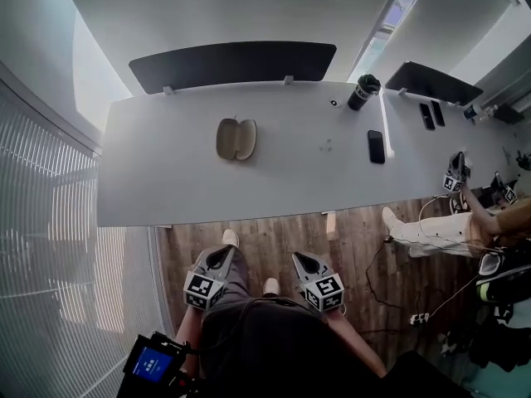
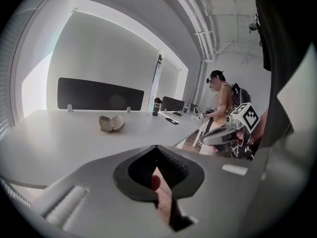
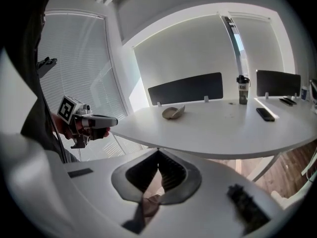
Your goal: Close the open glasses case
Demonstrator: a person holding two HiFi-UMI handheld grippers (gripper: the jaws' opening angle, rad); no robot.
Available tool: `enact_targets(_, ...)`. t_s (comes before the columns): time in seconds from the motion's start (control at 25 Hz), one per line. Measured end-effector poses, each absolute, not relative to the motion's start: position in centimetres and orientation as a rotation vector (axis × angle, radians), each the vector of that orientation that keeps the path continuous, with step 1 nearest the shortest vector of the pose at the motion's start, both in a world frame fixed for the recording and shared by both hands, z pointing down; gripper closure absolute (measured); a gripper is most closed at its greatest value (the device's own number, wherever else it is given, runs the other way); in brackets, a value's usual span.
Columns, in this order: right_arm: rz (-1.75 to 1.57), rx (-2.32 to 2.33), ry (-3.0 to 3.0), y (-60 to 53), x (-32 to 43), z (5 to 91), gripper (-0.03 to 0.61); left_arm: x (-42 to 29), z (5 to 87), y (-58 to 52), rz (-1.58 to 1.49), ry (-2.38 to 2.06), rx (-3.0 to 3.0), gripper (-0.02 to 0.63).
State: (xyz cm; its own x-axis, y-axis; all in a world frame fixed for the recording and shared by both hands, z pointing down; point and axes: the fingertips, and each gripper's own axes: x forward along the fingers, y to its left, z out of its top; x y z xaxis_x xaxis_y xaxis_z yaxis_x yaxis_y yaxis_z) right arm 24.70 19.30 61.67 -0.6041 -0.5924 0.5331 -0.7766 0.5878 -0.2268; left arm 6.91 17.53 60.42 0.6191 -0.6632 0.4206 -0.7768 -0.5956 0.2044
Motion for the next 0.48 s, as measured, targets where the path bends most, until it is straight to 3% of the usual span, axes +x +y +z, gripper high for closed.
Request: enact_targets(0.48,0.649,1.088,-2.371,8.1,19.2,59.9,0.574,2.8,61.3,8.1,0.415,-1.089,2.426,0.607)
